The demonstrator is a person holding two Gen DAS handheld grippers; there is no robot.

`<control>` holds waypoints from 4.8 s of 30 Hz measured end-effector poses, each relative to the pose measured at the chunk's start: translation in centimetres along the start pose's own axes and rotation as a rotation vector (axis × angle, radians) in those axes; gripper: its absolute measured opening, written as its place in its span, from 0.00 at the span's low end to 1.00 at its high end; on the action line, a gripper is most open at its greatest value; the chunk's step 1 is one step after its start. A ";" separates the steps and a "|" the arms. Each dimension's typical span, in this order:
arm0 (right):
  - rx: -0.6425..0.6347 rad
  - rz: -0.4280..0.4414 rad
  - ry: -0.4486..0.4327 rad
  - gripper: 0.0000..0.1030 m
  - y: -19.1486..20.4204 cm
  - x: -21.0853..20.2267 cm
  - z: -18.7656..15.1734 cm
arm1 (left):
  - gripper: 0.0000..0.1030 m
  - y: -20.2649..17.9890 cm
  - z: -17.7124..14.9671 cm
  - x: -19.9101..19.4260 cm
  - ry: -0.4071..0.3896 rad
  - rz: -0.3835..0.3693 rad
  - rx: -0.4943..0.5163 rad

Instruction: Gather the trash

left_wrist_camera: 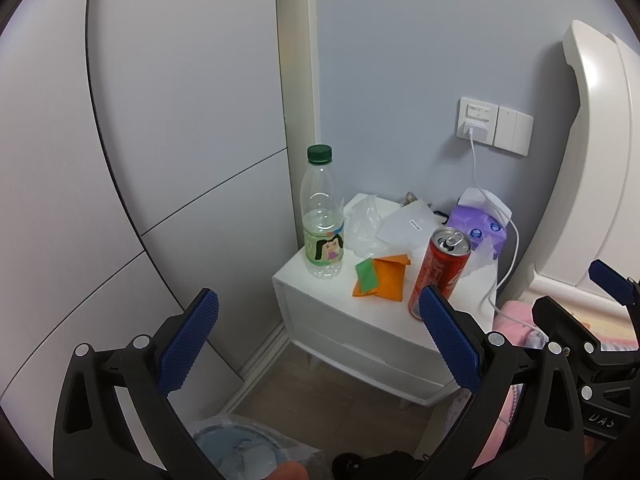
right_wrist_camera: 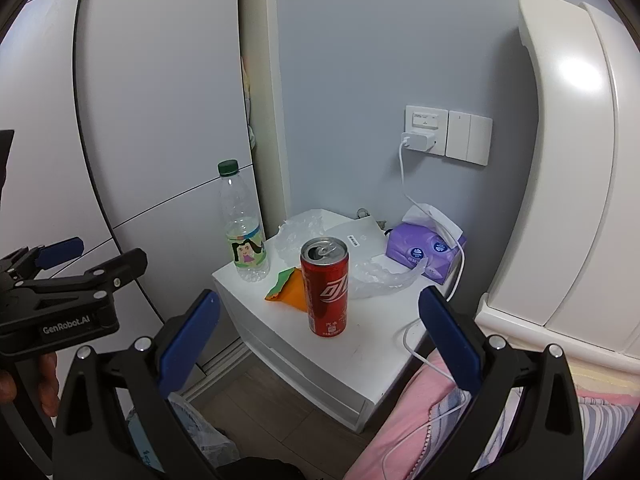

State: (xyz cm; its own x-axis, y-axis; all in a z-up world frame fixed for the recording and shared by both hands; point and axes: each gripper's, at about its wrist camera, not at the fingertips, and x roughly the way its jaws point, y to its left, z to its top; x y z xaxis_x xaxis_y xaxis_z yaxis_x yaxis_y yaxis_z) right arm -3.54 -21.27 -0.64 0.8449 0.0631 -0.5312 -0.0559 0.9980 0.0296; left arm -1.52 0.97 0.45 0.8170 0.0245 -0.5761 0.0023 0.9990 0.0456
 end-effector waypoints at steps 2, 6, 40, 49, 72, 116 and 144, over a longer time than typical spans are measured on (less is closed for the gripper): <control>-0.007 0.005 -0.003 0.94 0.2 0.0 -0.1 | 0.95 0.0 -0.2 0.1 0.003 0.004 -0.004; -0.023 0.000 -0.010 0.94 0.5 0.0 -0.2 | 0.95 0.2 -0.2 0.4 0.007 0.004 -0.011; -0.019 0.016 0.005 0.94 -0.4 0.6 -0.9 | 0.95 -1.4 -1.2 1.5 0.025 -0.016 0.065; -0.040 0.058 0.012 0.94 -0.8 2.4 -1.6 | 0.94 -1.6 -2.4 3.9 0.052 -0.041 0.112; 0.052 0.059 0.132 0.94 -3.7 14.7 -1.3 | 0.94 -6.8 -3.4 13.8 0.099 -0.310 0.388; 0.008 0.130 0.059 0.54 -1.3 15.0 0.4 | 0.94 -7.0 -4.1 15.9 0.056 -0.425 0.311; -0.218 0.581 0.205 0.53 22.0 7.3 -8.4 | 0.94 15.0 -18.0 0.7 0.178 0.029 0.019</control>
State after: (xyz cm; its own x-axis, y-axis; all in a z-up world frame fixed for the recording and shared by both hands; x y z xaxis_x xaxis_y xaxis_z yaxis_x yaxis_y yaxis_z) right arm -3.05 1.06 -11.04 0.5273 0.5683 -0.6316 -0.5978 0.7764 0.1995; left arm -11.30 16.64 -13.95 0.7017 0.0614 -0.7099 -0.0076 0.9969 0.0786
